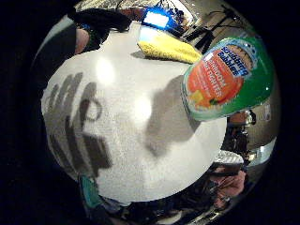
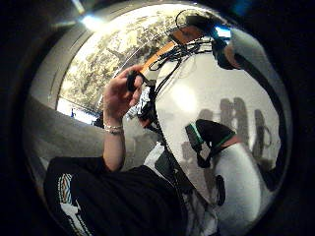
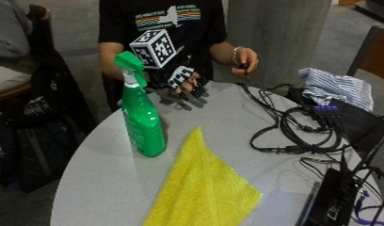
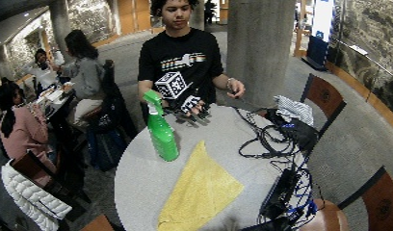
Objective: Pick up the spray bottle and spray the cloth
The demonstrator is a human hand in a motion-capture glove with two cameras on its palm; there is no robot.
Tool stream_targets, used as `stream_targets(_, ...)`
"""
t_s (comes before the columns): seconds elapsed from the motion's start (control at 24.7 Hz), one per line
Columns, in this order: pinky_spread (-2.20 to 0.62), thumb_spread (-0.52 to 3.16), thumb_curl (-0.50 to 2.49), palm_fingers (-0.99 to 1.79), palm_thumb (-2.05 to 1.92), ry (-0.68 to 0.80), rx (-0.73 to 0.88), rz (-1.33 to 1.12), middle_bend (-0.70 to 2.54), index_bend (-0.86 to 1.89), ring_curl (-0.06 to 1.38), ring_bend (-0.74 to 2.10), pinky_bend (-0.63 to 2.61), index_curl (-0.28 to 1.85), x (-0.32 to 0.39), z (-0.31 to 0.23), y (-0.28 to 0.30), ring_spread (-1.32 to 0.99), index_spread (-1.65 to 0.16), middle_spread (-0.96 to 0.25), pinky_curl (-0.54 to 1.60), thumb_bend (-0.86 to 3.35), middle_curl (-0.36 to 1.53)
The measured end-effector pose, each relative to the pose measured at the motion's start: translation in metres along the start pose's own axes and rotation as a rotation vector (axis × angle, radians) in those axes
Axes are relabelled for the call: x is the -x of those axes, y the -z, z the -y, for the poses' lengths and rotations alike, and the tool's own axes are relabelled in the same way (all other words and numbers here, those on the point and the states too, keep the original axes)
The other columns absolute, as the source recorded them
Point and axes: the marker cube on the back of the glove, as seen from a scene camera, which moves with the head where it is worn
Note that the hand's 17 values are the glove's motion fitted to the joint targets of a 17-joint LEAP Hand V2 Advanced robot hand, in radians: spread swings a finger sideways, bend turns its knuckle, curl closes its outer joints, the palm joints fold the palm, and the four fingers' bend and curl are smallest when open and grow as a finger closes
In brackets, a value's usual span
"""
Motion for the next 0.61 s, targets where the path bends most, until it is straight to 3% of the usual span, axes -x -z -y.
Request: stream_targets(0.61, 0.20, 0.88, 0.22, 0.72, 0.65, -0.061, -0.046, 0.004, 0.25, 0.17, 0.21, 0.30, 0.38, 0.25, -0.007, -0.014, 0.013, -0.03, -0.29, 0.00, 0.23, 0.28, 0.22)
